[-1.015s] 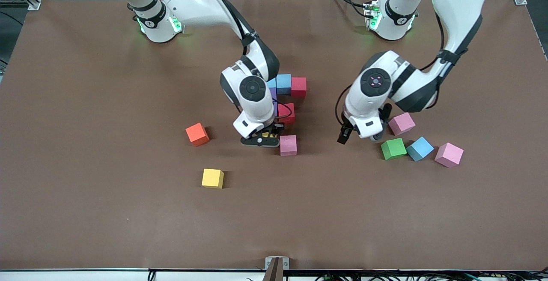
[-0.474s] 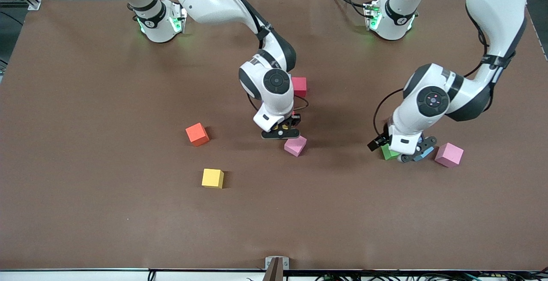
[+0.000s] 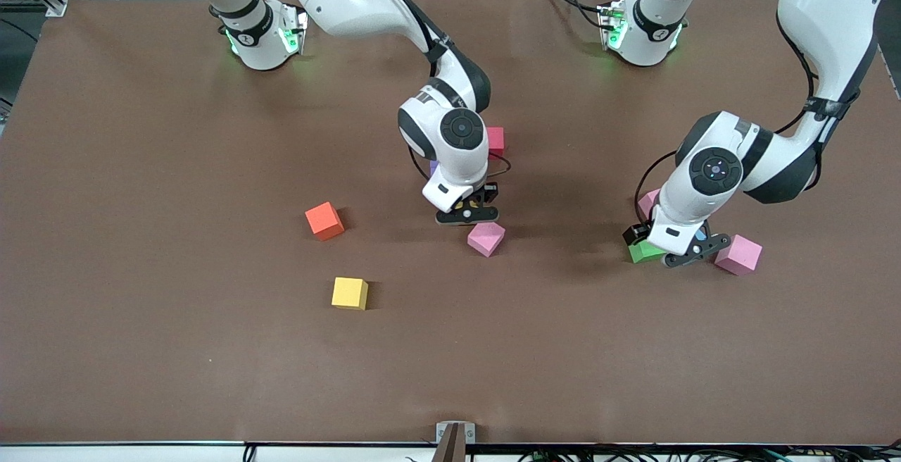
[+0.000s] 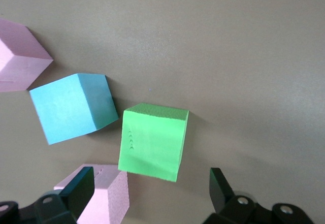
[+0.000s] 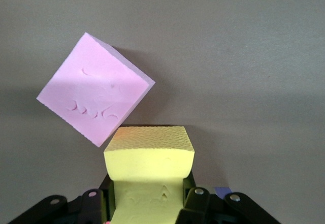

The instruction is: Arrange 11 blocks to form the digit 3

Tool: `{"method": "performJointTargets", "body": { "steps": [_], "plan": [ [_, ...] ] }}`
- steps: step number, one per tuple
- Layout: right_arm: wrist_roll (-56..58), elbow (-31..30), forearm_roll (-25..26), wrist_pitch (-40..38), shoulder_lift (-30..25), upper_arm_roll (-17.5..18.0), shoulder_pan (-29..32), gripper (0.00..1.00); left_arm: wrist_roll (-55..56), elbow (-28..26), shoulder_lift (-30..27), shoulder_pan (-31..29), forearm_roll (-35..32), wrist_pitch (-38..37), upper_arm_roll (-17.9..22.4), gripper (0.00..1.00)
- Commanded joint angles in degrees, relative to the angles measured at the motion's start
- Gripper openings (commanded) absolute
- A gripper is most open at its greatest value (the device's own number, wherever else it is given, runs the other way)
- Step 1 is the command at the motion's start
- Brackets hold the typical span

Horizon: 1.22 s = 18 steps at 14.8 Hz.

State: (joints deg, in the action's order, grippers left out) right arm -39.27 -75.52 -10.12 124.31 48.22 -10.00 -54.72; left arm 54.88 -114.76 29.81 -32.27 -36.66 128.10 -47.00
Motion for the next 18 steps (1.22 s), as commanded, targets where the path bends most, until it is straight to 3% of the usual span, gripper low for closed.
{"method": "performJointTargets", "body": {
  "steps": [1, 4, 18],
  "plan": [
    [0.4, 1.1, 0.6, -0.8, 0.4, -0.2, -0.2, 0.0, -4.1, -1.4, 1.6, -3.9, -1.1, 4.1, -1.0, 1.0],
    [0.7, 1.1, 1.0, -0.8, 0.3, -0.2, -0.3, 0.0, -11.6, -1.2, 3.6, -4.5, -1.1, 5.8, -1.0, 1.0],
    [1.7, 1.1, 1.2, -2.8, 0.0, -0.1, -0.6, 0.0, -14.1, -1.0, 7.4, -4.5, -3.9, 6.9, -0.6, 1.0]
  ]
}}
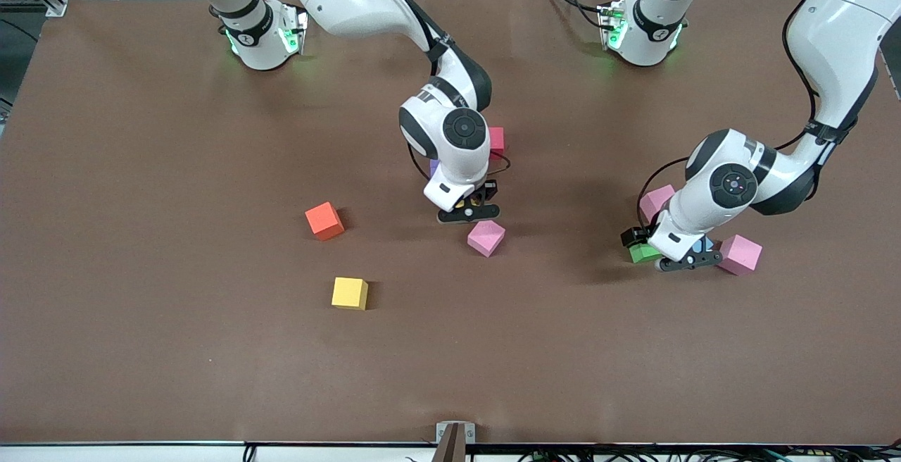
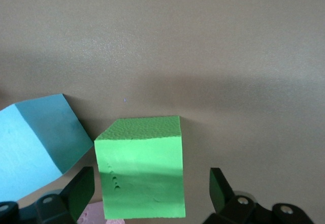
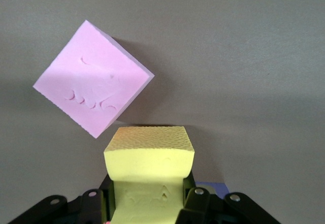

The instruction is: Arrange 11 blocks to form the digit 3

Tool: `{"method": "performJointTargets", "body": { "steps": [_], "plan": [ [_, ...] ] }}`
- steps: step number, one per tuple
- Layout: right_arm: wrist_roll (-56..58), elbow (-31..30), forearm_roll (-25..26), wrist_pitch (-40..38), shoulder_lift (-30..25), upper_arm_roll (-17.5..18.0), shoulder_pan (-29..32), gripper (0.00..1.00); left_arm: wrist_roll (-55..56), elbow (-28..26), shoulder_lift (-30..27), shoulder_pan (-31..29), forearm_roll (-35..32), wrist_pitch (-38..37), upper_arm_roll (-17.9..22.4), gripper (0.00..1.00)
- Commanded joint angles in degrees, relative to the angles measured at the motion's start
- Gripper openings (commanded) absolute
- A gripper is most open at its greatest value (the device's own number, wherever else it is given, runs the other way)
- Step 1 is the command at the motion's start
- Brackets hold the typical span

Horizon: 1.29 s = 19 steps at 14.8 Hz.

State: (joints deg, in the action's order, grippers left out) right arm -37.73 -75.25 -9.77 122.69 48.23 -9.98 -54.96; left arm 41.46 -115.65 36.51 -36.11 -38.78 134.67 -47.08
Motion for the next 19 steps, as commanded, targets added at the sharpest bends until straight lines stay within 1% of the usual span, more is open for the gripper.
{"method": "performJointTargets", "body": {
  "steps": [1, 3, 4, 5, 7, 9, 10, 11, 14, 15, 17, 19],
  "plan": [
    [0.6, 0.8, 0.9, -1.5, 0.0, -0.1, -0.3, 0.0, -0.8, -0.1, 0.7, -0.6, -2.0, 0.3, -0.5, 1.0],
    [0.6, 0.8, 0.9, -1.6, 0.0, -0.1, -0.3, 0.0, -0.9, 0.0, 0.8, -0.6, -2.1, 0.3, -0.4, 0.98],
    [0.6, 0.8, 0.9, -1.6, 0.0, -0.1, -0.2, 0.0, -0.9, 0.0, 1.0, -0.6, -2.1, 0.3, -0.4, 0.96],
    [0.6, 0.8, 1.0, -1.6, 0.0, -0.1, -0.1, 0.0, -0.9, 0.0, 1.2, -0.7, -2.1, 0.3, -0.4, 0.91],
    [0.6, 0.8, 1.1, -1.6, 0.1, -0.1, 0.2, 0.0, -0.9, 0.0, 1.4, -0.7, -2.1, 0.3, 0.0, 0.77],
    [0.7, 0.8, 1.2, -1.5, 0.2, -0.2, 0.5, 0.0, -0.9, 0.0, 1.4, -0.7, -2.1, 0.2, 0.0, 0.59],
    [1.1, 0.8, 1.2, -1.4, 0.2, -0.2, 0.6, 0.0, -0.8, 0.4, 1.3, -0.6, -2.0, -0.5, 0.0, 0.53],
    [2.1, 0.8, 1.2, -1.4, 0.2, -0.2, 0.8, 0.0, -0.2, 1.6, 1.1, 0.1, -1.9, -2.7, 0.0, 0.49],
    [2.5, 0.6, 1.2, -1.2, 0.1, -0.3, 1.7, 0.0, -0.1, 8.1, 0.8, 2.6, 0.2, -14.7, -0.6, 0.44],
    [2.8, 0.5, 1.2, -1.2, 0.1, -0.3, 2.0, 0.0, -0.1, 10.4, 0.8, 3.3, 3.1, -17.7, -1.4, 0.42],
    [3.8, 0.3, 1.1, -1.4, 0.1, -0.3, 2.6, 0.0, 0.0, 14.0, 0.7, 4.6, 7.3, -21.6, -1.8, 0.42],
    [3.7, 0.2, 0.8, -1.6, 0.0, -0.3, 3.4, 0.0, 2.3, 15.5, 0.5, 5.3, 9.2, -23.7, -1.9, 0.42]
  ]
}}
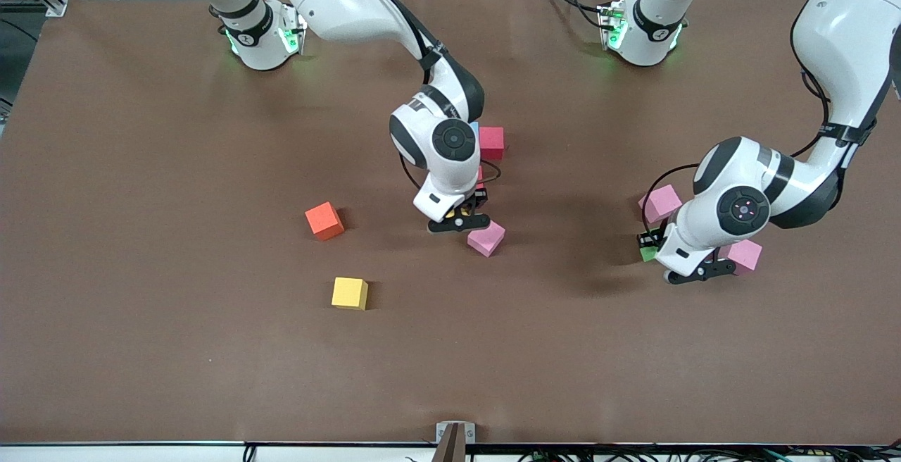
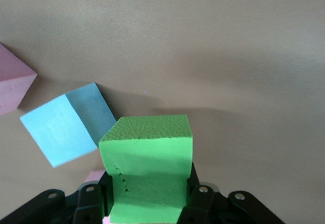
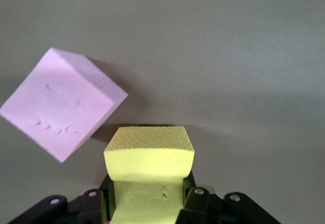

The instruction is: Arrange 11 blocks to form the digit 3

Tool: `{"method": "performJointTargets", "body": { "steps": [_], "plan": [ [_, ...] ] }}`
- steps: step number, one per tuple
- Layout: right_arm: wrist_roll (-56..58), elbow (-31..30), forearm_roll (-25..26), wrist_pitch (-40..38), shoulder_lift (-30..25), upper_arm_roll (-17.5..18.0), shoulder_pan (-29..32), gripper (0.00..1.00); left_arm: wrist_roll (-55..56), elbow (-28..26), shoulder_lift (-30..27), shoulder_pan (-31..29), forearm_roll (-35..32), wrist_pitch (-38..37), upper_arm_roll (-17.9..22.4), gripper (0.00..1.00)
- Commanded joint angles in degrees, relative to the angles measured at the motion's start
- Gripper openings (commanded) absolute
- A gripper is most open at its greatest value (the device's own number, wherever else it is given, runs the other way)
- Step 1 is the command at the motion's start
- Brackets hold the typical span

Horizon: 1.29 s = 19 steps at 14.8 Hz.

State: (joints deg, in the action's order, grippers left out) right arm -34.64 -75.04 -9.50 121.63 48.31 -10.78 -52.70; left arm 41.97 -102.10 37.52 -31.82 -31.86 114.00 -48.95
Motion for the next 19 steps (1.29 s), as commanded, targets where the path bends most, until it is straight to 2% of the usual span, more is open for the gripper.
{"method": "performJointTargets", "body": {
  "steps": [1, 7, 10, 19],
  "plan": [
    [0.6, -0.9, 0.4, -0.4, -0.1, 0.5, 1.2, 0.0, 3.5, 2.1, -0.8, 1.1, 2.5, -3.0, -0.5, 0.42],
    [-0.1, -3.4, -0.6, -0.1, -0.5, 0.6, 1.2, 0.0, 10.6, 2.3, -0.8, 1.1, 2.6, -3.0, -3.0, 0.42],
    [-1.1, -4.1, -2.6, -0.2, -1.2, 0.6, 0.9, 0.0, 10.8, 2.2, -0.8, 1.1, 3.7, -2.9, -3.0, 0.42],
    [-1.6, -7.2, -2.9, 0.0, -3.5, 0.7, 0.5, 0.0, 12.1, 2.2, -0.6, 1.9, 4.1, -2.9, -3.0, 0.42]
  ]
}}
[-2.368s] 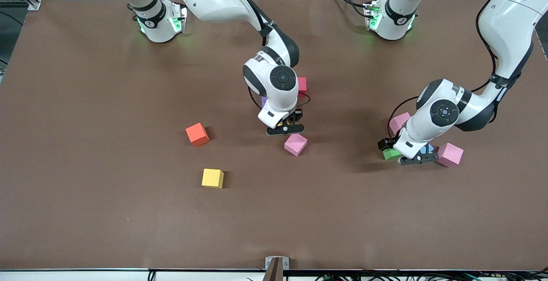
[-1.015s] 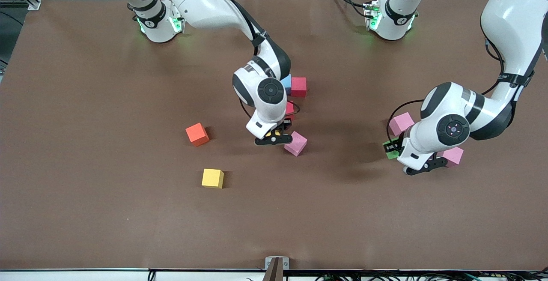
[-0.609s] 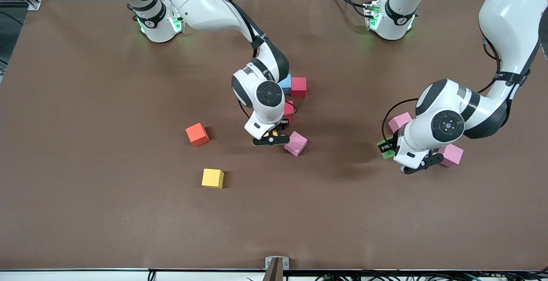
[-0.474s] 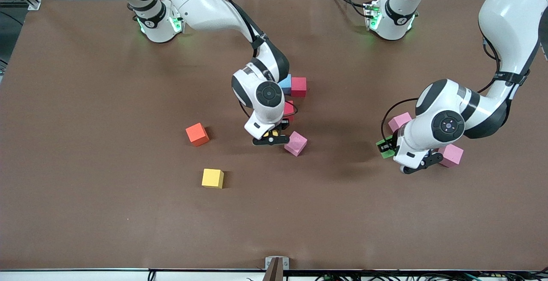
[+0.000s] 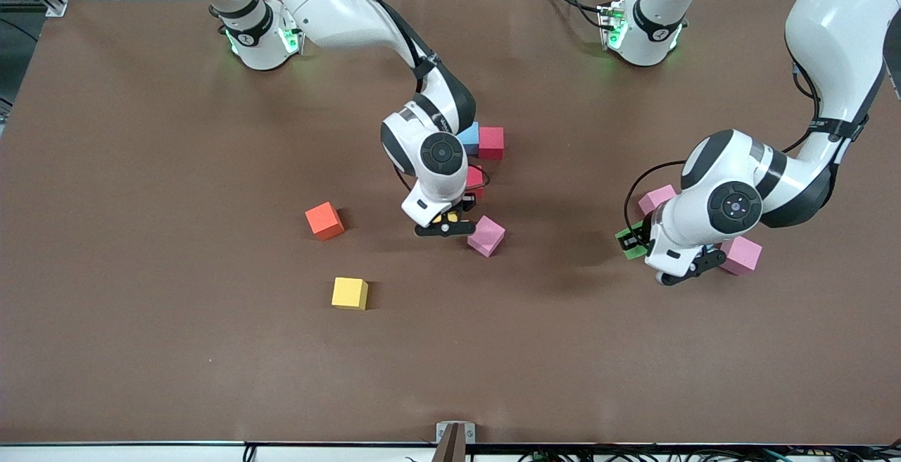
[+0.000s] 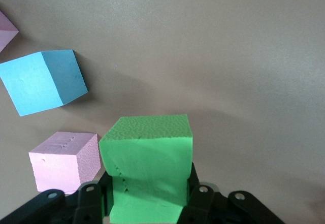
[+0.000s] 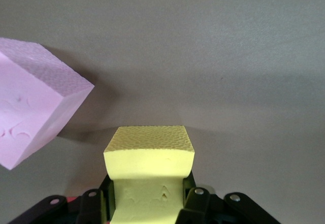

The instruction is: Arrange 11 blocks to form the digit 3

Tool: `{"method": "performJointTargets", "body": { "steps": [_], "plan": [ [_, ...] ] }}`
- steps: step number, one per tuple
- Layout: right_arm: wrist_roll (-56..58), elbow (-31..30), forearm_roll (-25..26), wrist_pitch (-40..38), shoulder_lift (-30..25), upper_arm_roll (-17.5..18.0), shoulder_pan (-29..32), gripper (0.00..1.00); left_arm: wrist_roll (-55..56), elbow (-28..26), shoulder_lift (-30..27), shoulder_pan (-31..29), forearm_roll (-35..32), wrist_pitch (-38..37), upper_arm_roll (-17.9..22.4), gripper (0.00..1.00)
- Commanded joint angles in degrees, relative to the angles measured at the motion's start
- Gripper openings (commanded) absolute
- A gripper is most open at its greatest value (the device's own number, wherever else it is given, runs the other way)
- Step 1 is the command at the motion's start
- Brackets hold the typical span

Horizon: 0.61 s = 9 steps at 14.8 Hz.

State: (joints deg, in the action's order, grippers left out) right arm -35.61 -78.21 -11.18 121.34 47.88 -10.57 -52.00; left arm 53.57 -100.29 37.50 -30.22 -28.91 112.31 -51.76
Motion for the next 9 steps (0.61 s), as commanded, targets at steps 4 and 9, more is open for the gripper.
{"method": "performJointTargets", "body": {
  "steps": [4, 9],
  "plan": [
    [-0.6, -4.9, -1.2, 0.5, -3.2, 0.5, -0.2, 0.0, 0.6, 0.4, -0.3, 0.3, 1.1, -1.2, -0.2, 0.42],
    [-0.6, -5.0, -2.0, 0.6, -3.1, 0.5, -0.3, 0.0, 0.5, 0.4, -0.1, 0.3, 1.1, -1.0, -0.1, 0.42]
  ]
}}
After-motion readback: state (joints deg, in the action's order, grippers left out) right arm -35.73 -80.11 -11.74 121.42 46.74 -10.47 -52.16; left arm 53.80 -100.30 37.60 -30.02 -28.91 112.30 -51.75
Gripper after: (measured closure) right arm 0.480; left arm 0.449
